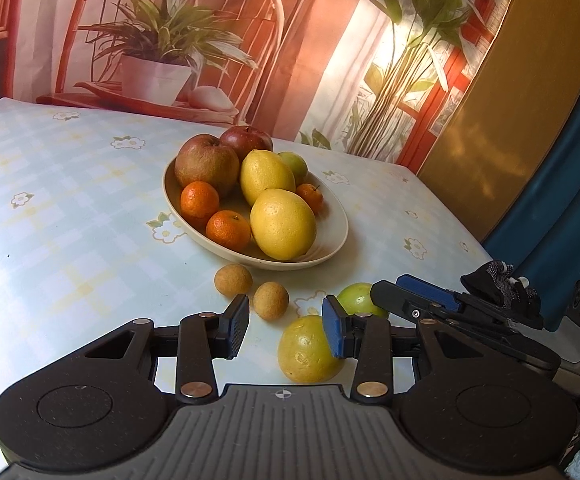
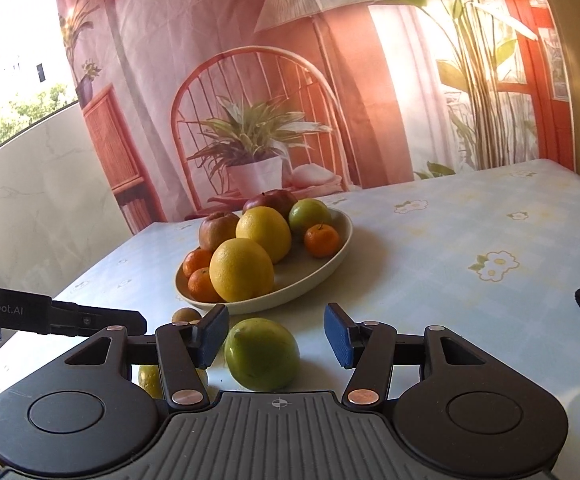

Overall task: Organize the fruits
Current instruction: 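Close the right tool on the green citrus while the left tool grasps the yellow-green citrus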

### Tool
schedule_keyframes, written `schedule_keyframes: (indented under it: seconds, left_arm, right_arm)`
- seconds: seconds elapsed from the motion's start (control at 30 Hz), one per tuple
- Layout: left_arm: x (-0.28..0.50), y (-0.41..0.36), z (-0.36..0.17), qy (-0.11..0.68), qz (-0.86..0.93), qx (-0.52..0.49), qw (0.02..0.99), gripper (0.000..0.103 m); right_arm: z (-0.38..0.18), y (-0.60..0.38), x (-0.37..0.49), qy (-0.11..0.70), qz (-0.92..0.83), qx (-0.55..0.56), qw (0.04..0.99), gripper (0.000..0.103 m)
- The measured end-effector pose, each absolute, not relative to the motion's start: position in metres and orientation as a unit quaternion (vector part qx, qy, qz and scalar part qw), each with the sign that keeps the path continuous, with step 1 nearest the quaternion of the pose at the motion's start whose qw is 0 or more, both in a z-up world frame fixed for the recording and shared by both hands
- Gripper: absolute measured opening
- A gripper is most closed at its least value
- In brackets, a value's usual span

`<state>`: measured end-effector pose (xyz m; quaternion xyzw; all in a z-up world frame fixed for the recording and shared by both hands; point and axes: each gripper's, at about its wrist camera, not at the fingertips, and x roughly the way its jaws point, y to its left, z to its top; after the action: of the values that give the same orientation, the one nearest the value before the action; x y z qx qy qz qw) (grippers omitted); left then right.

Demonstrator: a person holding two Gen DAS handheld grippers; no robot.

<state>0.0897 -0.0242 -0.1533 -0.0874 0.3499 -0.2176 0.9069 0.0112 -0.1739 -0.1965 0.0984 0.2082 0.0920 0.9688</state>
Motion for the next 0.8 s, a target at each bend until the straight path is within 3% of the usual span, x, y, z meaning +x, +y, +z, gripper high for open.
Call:
schedule_keyframes:
  seconds: [0.37,0.6,0.7,0.8]
  left_arm:
    - [0.088,-0.024,-0.154,0.35,-0.217,-0.092,0.907,0.042]
    - [0.088,-0.024,-0.155,0.352,-0.22,-0.093,0.905,0.042]
    - [0.088,-0.025,-0.155,0.352,-0.222,-0.091,0.905,0.052]
    - [0.088,-0.027,-0.155,0.351,-0.227,-0.087,0.904,0.053]
  right_arm:
    - [-0.204,-0.166,0.023,0.253,0.111,0.088,0.957,0.05]
    - [-0.209,-0.17,0.025,0.271,0.115,0.104,0.95,0.043]
    - [-0.208,-0.176,0.022,0.261,0.092,0.118,0.954,0.043]
    - [-0.208,-0.184,0.019,0.252,0.074,0.139,0.955,0.043]
